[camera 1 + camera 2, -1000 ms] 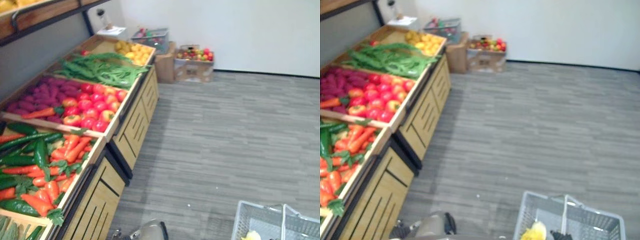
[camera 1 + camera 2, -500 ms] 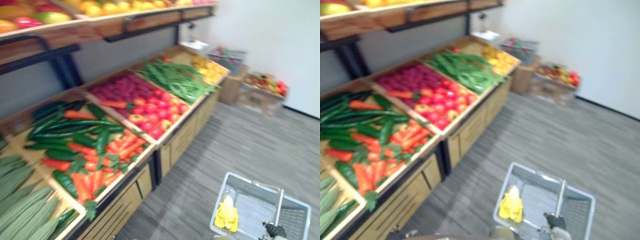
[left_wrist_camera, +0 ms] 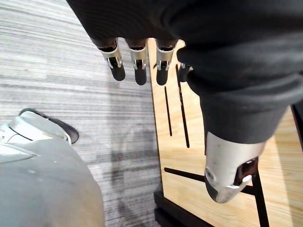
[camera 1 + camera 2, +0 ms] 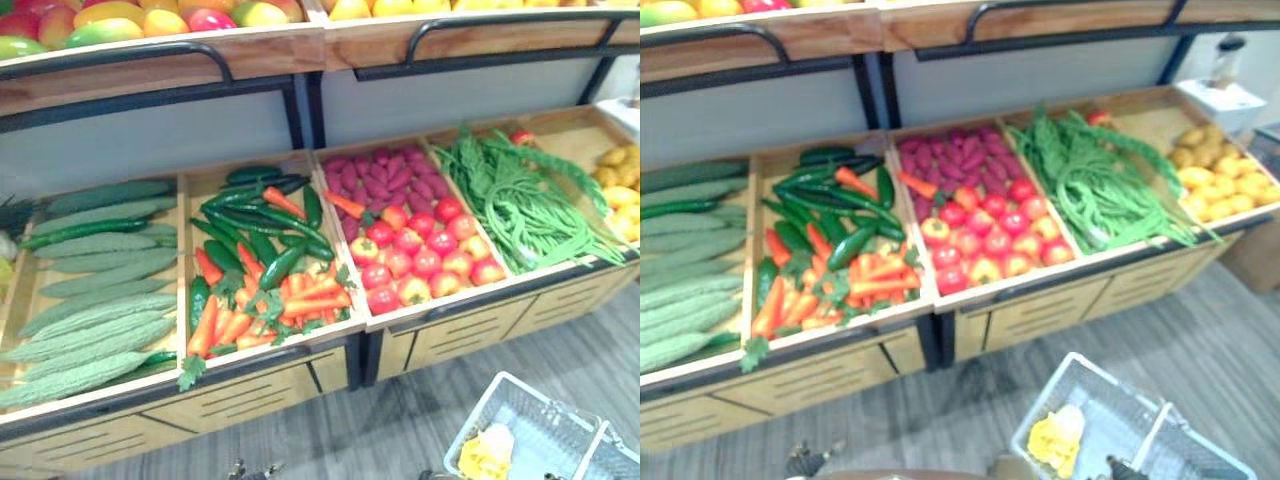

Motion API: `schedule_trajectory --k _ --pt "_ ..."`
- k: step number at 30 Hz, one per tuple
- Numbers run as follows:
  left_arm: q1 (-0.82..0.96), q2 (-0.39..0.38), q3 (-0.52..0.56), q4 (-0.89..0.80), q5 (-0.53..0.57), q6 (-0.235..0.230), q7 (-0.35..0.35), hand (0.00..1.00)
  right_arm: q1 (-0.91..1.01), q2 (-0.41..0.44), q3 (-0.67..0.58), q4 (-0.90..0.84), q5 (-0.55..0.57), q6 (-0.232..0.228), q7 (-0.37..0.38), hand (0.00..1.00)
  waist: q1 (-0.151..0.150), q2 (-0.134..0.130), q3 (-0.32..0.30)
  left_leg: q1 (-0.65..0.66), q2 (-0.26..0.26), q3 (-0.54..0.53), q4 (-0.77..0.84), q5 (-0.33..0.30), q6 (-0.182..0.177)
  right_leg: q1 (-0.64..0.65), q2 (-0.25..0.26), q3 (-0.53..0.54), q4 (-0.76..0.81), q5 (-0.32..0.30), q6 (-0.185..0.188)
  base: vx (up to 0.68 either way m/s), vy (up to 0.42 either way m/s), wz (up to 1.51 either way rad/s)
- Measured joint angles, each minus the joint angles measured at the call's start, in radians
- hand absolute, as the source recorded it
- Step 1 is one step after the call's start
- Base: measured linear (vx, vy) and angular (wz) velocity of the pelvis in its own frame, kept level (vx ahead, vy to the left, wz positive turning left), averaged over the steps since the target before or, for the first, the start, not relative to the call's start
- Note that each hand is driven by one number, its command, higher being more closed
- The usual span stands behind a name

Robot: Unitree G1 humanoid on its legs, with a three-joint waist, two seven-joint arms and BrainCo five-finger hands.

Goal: Pick vegetable in the basket

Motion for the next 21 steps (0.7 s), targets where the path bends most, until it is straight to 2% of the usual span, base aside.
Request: schedule_trajectory --k 2,5,7,10,15,19,21 --pt "0.002 0.0 0.011 0.0 -0.015 0.001 -0.001 0.0 0.002 -0.002 -0.021 0.005 0.0 0.013 -0.002 1.0 -0.01 -0.007 0.006 -0.017 0.017 0.016 0.022 0.045 0.0 0.047 0.004 -0.054 -0.012 -0.011 -0.019 0.2 -0.304 0.74" --pt "0.0 0.0 -0.014 0.001 -0.015 0.001 -0.004 0.0 0.003 -0.008 -0.045 0.005 0.001 0.014 -0.003 1.0 -0.014 -0.016 0.007 -0.027 0.029 0.129 0.029 0.104 -0.005 0.102 -0.006 -0.108 -0.043 -0.015 -0.027 0.1 -0.173 0.63" --pt "0.0 0.011 -0.044 0.0 -0.015 0.0 -0.005 0.0 -0.009 -0.02 -0.058 0.025 0.001 0.011 -0.001 1.0 -0.016 -0.017 0.006 -0.026 0.031 0.25 -0.039 0.158 0.001 0.105 -0.026 -0.136 -0.07 -0.015 -0.027 0.02 -0.088 0.51" --pt "-0.006 0.035 -0.05 0.0 -0.015 -0.001 -0.001 0.0 -0.012 -0.025 -0.102 0.066 0.002 0.012 -0.002 1.0 -0.04 -0.016 0.006 -0.019 0.019 0.347 -0.156 0.216 -0.002 0.101 -0.049 -0.193 -0.089 -0.009 -0.019 -0.02 0.012 0.69" --pt "-0.004 0.087 -0.098 -0.044 -0.009 -0.002 0.014 0.0 -0.026 -0.023 -0.094 0.089 0.031 0.012 -0.002 1.0 -0.039 -0.009 0.004 -0.004 0.013 0.379 -0.244 0.228 -0.006 0.097 -0.034 -0.201 -0.135 0.039 -0.009 -0.07 0.074 0.11" --pt "-0.001 0.135 -0.154 -0.2 0.047 -0.037 0.099 0.0 -0.012 -0.023 -0.063 0.089 0.037 -0.009 -0.018 1.0 -0.043 -0.005 0.006 -0.008 0.0 0.386 -0.268 0.201 -0.02 0.096 -0.037 -0.201 -0.168 0.062 0.01 -0.1 0.093 0.06" --pt "0.002 0.186 -0.166 -0.275 0.125 -0.089 0.205 0.0 -0.003 -0.016 -0.017 0.089 0.04 -0.031 -0.035 1.0 -0.044 -0.015 0.005 -0.009 -0.016 0.39 -0.263 0.185 -0.013 0.099 -0.045 -0.175 -0.186 0.071 0.031 -0.09 0.106 -0.05"
